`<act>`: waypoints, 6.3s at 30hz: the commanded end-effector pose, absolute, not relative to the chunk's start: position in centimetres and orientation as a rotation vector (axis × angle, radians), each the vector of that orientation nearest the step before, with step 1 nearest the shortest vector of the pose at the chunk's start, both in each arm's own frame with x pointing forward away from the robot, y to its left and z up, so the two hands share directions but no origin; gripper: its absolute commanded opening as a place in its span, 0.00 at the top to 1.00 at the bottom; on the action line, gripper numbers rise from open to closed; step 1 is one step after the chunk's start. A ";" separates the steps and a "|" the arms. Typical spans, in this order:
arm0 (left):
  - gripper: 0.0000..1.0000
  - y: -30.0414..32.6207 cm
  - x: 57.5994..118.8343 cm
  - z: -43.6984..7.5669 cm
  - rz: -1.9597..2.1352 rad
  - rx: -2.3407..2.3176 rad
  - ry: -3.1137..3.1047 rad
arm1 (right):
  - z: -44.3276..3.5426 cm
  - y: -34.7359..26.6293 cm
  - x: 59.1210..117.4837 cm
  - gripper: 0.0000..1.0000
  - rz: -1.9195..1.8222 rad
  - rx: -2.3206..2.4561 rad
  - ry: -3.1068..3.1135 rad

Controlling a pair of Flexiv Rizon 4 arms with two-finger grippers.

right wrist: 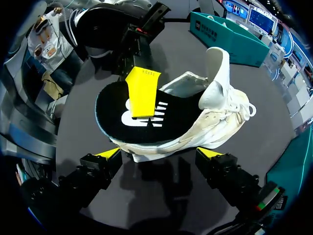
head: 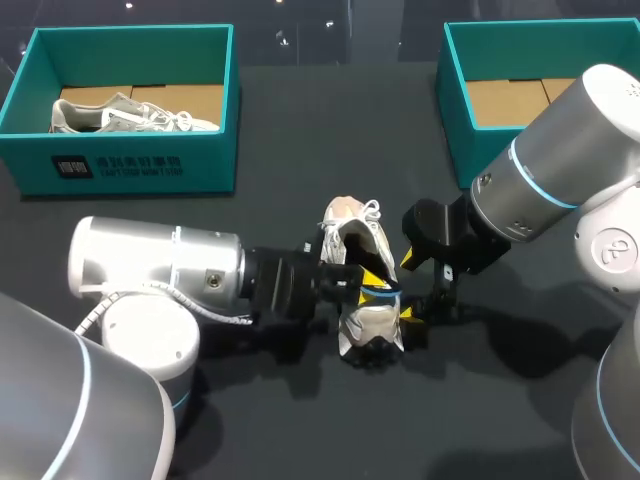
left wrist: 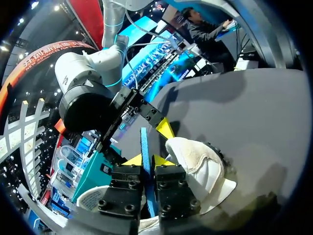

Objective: Take the shoe out of the shoebox, open the shoe tongue, remove and reinsert the insole, then place the shoe into the shoebox

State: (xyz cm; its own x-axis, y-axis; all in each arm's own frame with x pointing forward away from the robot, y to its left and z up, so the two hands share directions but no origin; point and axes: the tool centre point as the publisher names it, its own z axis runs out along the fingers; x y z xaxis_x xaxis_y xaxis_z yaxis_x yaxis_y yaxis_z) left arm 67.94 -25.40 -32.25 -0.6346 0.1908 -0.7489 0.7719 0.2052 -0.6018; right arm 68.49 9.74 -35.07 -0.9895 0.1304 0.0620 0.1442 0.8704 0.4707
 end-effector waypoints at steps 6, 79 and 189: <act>1.00 -26.4 69.4 -33.9 -1.326 0.903 1.927 | -35.1 9.7 68.4 0.00 -0.762 -0.222 -3.012; 0.64 -24.8 68.0 -31.6 -1.379 0.869 1.961 | -35.1 9.7 68.4 0.00 -0.762 -0.222 -3.012; 1.00 -15.5 69.9 -23.2 -0.717 1.895 2.534 | -29.5 -7.3 65.8 0.00 -0.728 -0.371 -2.945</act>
